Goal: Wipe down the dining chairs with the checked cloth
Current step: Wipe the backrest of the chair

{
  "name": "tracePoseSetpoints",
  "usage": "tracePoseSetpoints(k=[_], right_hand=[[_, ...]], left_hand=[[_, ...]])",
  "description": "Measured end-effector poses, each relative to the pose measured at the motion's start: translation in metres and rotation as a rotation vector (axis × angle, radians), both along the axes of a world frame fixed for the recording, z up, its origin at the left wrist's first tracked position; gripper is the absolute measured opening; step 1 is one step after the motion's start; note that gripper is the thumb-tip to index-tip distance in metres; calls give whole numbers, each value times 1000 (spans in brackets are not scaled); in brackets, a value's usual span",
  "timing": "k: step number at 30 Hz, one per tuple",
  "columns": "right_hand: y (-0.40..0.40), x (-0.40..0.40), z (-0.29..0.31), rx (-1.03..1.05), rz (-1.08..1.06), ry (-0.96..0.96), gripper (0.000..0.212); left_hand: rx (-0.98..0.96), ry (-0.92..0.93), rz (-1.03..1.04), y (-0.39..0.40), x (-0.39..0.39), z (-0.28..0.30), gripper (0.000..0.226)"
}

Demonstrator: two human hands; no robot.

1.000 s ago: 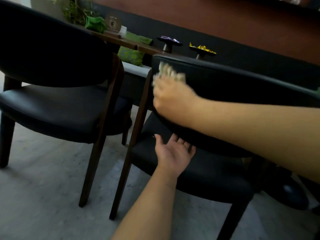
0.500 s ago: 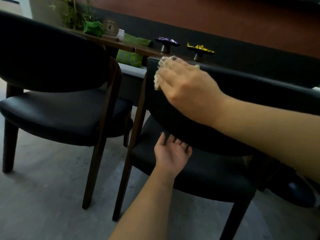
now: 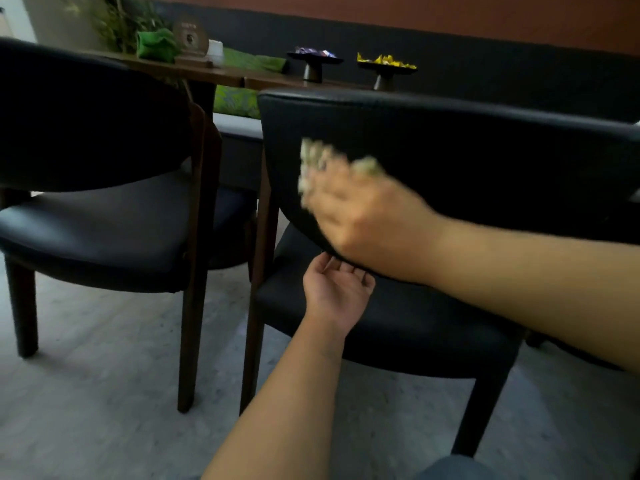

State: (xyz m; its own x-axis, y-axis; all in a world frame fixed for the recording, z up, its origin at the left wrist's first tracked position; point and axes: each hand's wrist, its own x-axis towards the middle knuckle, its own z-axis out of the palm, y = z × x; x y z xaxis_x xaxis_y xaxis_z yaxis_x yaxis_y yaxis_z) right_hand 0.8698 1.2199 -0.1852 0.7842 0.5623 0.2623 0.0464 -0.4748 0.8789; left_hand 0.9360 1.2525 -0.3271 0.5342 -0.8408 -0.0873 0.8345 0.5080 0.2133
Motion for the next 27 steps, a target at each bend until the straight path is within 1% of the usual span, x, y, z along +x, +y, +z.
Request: tracePoseSetpoints(k=[1, 2, 3, 4, 5, 6, 7, 8, 9, 11, 12, 14, 16, 18, 19, 21, 24, 26, 27], right_hand=[[-2, -3, -18, -13, -92, 141, 30], [-5, -6, -29, 43, -167, 280, 29], [-7, -9, -35, 101, -198, 378, 32], [-2, -15, -29, 62, -210, 423, 35], [2, -19, -18, 36, -160, 357, 36], [0, -24, -5, 11, -62, 269, 38], [1, -29, 17, 49, 10, 172, 37], [-3, -32, 36, 144, 73, 59, 35], [-10, -35, 48, 189, 124, -27, 32], [-12, -32, 46, 184, 177, -173, 27], [-14, -30, 31, 125, 182, -179, 27], [-23, -26, -17, 22, 110, -33, 31], [-33, -30, -56, -13, 20, 161, 39], [-39, -33, -65, 11, 13, 248, 40], [-39, -35, -59, 35, 42, 246, 36], [-33, -42, -34, 90, 134, 160, 30], [-30, -55, 12, 225, 261, -100, 27], [-30, -57, 12, 249, 305, -213, 25], [-34, -55, -2, 226, 307, -194, 25]], left_hand=[[-24, -24, -18, 2, 2, 0, 40], [-51, -28, -46, 4, 5, 0, 44], [-56, -22, -62, 5, 7, 0, 45], [-40, -23, -61, 5, 9, 0, 46], [-10, -32, -47, 5, 10, 0, 45], [23, -38, -30, 4, 9, 1, 42], [48, -38, -17, 3, 8, 1, 38], [50, -35, -14, 2, 8, 1, 36], [50, -29, -12, 1, 5, 2, 36], [64, -29, 1, 1, 2, 3, 37], [65, -33, 7, 1, 1, 4, 38], [55, -45, -2, 5, 1, 4, 42], [40, -56, -39, 10, 1, 7, 48], [48, -62, -66, 14, 3, 10, 52], [56, -60, -65, 14, 3, 11, 53], [100, -70, -46, 11, 4, 11, 46], [157, -104, -8, 5, 6, 11, 34], [146, -111, 4, 1, 6, 7, 34], [140, -114, 4, 1, 6, 5, 35]])
